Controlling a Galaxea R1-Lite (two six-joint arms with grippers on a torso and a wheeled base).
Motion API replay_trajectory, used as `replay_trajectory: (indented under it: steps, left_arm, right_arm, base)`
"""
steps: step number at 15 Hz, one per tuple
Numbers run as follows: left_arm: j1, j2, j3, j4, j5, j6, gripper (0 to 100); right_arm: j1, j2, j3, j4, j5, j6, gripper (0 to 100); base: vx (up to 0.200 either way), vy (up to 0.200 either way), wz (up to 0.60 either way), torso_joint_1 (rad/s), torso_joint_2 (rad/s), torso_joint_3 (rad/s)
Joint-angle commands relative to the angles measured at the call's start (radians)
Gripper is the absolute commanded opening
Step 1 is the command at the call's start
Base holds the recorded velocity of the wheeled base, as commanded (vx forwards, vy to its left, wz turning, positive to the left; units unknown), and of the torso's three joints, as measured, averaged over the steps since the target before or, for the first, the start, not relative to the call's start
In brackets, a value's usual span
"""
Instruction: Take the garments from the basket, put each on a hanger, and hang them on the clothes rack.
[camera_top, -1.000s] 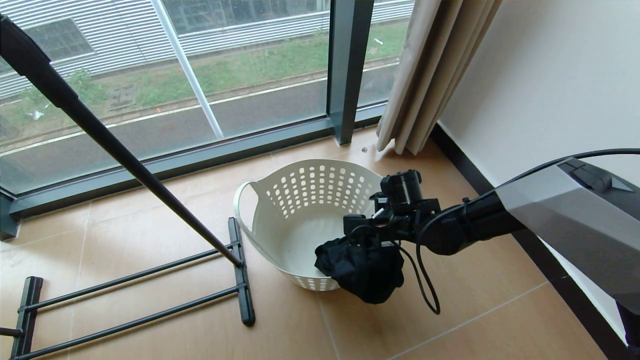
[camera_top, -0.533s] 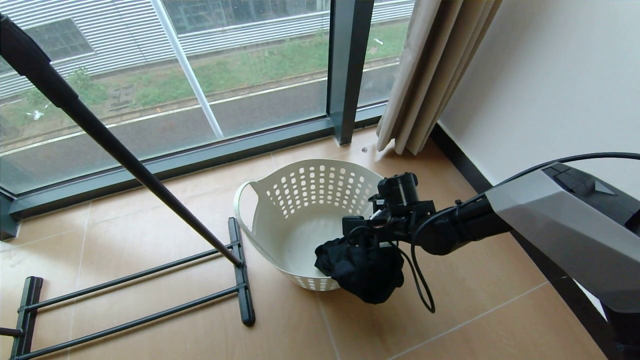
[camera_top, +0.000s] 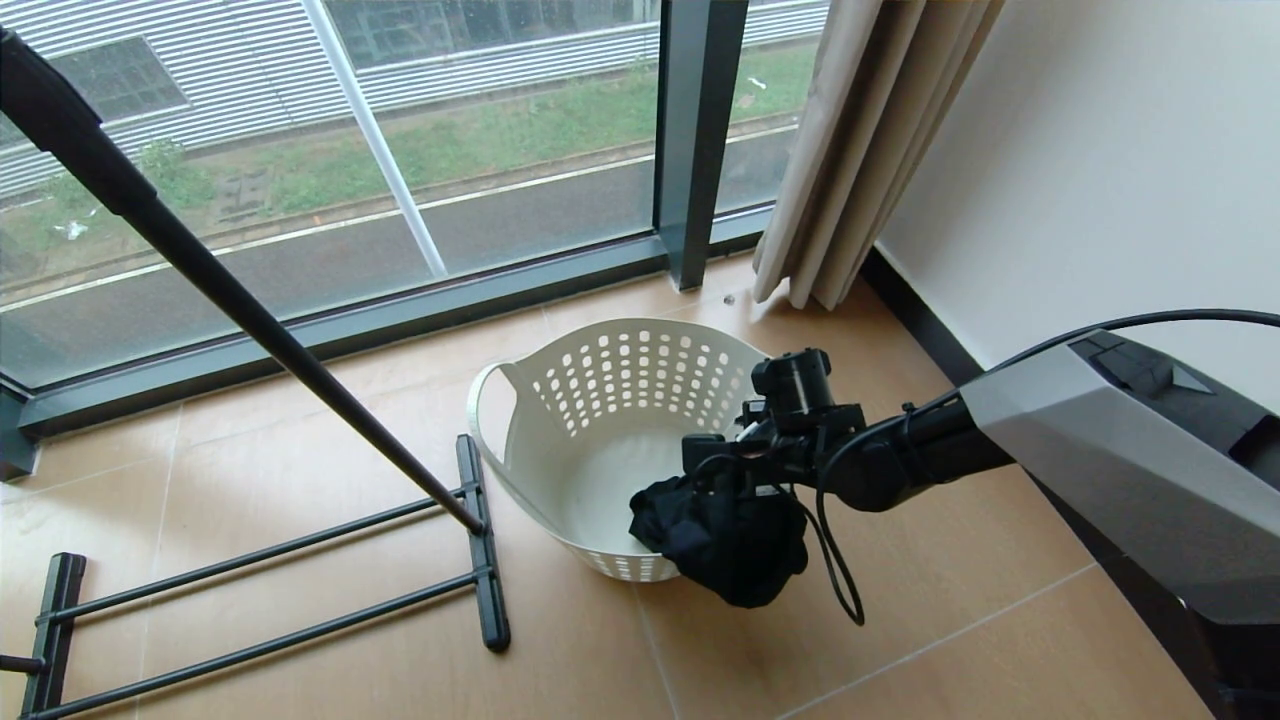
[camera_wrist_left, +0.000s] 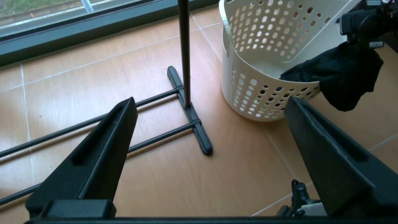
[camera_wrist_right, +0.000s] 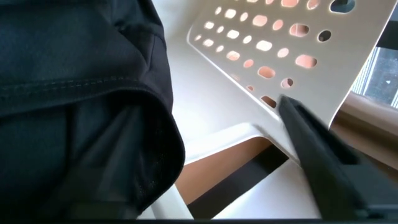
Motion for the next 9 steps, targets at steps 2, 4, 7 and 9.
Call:
replay_trajectory:
  steps: [2,4,7,9]
  left_arm:
    - [0.000,0.000,0.000,0.000,0.000,0.000,100]
    - [0.000,0.000,0.000,0.000,0.000,0.000,100]
    - [0.000,0.000,0.000,0.000,0.000,0.000,100]
    - [0.000,0.000,0.000,0.000,0.000,0.001,100]
  right_arm:
    - [0.000,-0.002,0.004,-0.001,0.001,0.000,0]
    - [0.000,-0.020,0.004,-0.004,0.002,0.004,0]
    - [0.002,-0.166,0.087,-0.007,0.006,0.010,0]
    - [0.002,-0.299,0.175,-0.007,0.010,0.017,0]
  base:
    - [0.000,0.000,0.00,0.000,0.00,0.000]
    - [0.000,0.000,0.00,0.000,0.00,0.000]
    - [0.000,0.000,0.00,0.000,0.00,0.000]
    - [0.000,0.000,0.00,0.000,0.00,0.000]
